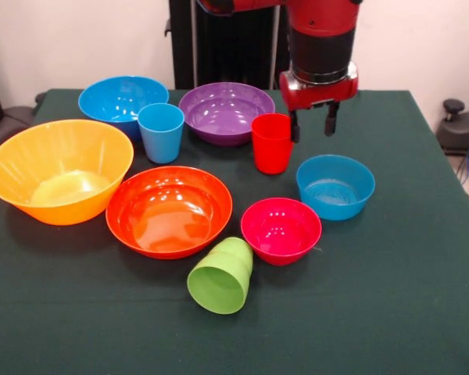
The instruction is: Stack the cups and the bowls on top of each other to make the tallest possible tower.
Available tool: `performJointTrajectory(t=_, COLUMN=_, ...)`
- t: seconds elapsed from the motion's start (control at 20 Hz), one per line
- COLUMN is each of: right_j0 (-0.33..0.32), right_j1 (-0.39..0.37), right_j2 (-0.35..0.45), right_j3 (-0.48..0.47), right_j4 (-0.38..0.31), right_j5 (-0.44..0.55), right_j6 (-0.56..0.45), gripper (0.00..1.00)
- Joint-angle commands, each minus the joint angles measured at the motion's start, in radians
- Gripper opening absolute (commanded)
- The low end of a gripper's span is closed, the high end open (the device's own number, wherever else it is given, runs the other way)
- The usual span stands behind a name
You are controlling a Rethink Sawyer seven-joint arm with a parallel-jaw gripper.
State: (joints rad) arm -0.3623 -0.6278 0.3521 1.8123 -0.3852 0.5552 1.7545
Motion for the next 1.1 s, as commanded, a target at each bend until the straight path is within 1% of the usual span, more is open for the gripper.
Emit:
performJointTrajectory(t=0.05, right_j0=0.078, right_j1=0.045, right_j2=-0.052, right_j3=-0.069, right_j4=0.025, right_j5=0.031, right_j6=0.159, gripper=1.0)
performJointTrajectory(t=0.1, right_j0=0.085, right_j1=0.066, right_j2=-0.062, right_j3=-0.094, right_j4=0.018, right_j5=0.024, right_j6=0.149, gripper=1.0)
performJointTrajectory(t=0.15, right_j0=0.073, right_j1=0.09, right_j2=-0.064, right_j3=-0.121, right_j4=0.003, right_j5=0.015, right_j6=0.115, gripper=1.0)
performJointTrajectory(t=0.3, right_j0=0.055, right_j1=0.117, right_j2=-0.073, right_j3=-0.175, right_j4=-0.032, right_j5=0.03, right_j6=0.042, gripper=1.0)
performJointTrajectory(t=0.35, right_j0=0.054, right_j1=0.122, right_j2=-0.082, right_j3=-0.188, right_j4=-0.049, right_j5=0.02, right_j6=0.03, gripper=1.0)
performJointTrajectory(t=0.65, right_j0=0.066, right_j1=0.169, right_j2=-0.105, right_j3=-0.217, right_j4=-0.08, right_j5=-0.04, right_j6=0.028, gripper=1.0)
performJointTrajectory(t=1.1, right_j0=0.065, right_j1=0.194, right_j2=-0.1, right_j3=-0.243, right_j4=-0.075, right_j5=-0.055, right_j6=0.007, gripper=1.0)
